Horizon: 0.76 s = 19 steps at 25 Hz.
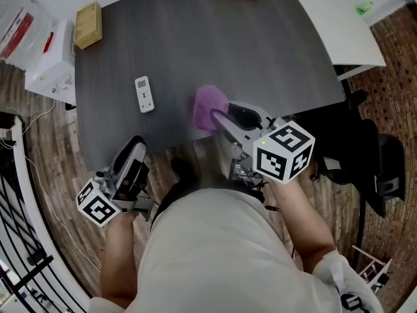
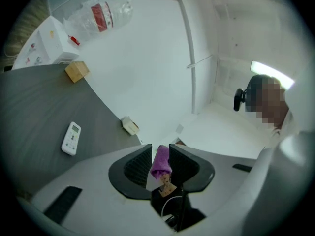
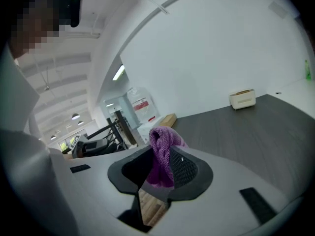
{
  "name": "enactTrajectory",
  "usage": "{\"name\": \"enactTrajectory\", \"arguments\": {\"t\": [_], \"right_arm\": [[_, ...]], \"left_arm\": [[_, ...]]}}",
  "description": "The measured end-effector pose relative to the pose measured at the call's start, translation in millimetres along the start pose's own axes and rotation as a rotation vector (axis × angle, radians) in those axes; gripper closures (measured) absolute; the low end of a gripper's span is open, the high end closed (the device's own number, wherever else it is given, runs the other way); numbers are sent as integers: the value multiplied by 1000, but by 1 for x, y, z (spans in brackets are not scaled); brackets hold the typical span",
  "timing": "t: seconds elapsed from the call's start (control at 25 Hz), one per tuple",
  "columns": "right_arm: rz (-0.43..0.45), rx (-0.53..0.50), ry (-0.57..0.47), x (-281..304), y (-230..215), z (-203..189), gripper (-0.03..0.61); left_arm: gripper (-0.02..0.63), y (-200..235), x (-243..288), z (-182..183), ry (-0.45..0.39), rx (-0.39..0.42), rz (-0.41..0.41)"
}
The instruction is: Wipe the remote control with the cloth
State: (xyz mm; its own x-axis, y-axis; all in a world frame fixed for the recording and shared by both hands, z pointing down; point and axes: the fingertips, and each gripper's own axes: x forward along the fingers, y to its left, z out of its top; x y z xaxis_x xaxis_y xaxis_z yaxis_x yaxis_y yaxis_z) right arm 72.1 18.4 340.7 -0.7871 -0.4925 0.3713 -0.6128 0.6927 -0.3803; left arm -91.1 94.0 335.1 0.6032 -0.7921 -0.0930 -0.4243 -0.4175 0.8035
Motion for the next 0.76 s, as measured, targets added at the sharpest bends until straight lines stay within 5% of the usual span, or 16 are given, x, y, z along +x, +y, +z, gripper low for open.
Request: {"name": "enactTrajectory", "arguments": {"t": [0.36, 0.76], "right_arm": [[63, 61, -70, -102, 0, -13, 472], [107, 143, -98, -168, 9, -50, 472]], "left_arm": [[502, -106, 1, -60, -181, -119, -175], [497, -173, -26, -119, -239, -94, -194]]}}
